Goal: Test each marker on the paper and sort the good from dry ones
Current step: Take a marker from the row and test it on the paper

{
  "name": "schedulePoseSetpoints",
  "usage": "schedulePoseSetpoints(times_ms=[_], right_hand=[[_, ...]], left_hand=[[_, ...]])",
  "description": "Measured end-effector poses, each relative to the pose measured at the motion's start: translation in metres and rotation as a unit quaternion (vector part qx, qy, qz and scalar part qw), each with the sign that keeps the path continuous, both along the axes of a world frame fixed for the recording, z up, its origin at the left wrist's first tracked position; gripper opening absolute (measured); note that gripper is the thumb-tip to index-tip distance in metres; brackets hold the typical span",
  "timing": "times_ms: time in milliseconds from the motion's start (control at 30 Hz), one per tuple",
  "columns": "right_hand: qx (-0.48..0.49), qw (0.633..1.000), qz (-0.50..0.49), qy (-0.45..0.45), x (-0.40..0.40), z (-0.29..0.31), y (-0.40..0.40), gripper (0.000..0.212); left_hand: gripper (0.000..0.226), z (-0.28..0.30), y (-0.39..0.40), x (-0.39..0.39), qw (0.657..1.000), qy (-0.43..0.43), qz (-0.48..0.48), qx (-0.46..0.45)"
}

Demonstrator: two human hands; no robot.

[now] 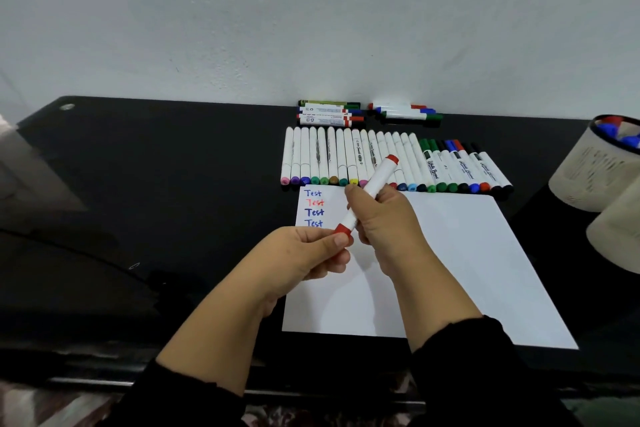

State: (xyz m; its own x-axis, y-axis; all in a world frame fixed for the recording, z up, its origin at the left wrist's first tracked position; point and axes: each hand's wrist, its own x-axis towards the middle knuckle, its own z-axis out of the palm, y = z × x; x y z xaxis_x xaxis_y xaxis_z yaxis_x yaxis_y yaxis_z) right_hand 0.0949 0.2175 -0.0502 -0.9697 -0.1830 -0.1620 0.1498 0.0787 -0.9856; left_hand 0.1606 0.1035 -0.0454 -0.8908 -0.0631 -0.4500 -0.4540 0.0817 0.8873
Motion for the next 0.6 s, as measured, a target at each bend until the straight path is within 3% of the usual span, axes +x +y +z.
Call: schedulePoseSetpoints(times_ms=[300,467,600], right_hand=[[0.017,0.999,-0.040,-0.014,0.008,0.002,-0.010,0.023],[0.035,0.998,-0.047,-0.021,0.014,0.004,-0.015,0.023],[0.040,0.998,-0.042,-0.035,0.016,0.006,-0.018,0.022]], left_hand=[[0.012,0.000,0.010,0.009,0.995,0.020,0.067,-0.073],[0.021,0.000,0.011,0.014,0.988,0.044,0.073,-0.125],[0.016,0.002,0.006,0.017,0.993,0.039,0.066,-0.089]])
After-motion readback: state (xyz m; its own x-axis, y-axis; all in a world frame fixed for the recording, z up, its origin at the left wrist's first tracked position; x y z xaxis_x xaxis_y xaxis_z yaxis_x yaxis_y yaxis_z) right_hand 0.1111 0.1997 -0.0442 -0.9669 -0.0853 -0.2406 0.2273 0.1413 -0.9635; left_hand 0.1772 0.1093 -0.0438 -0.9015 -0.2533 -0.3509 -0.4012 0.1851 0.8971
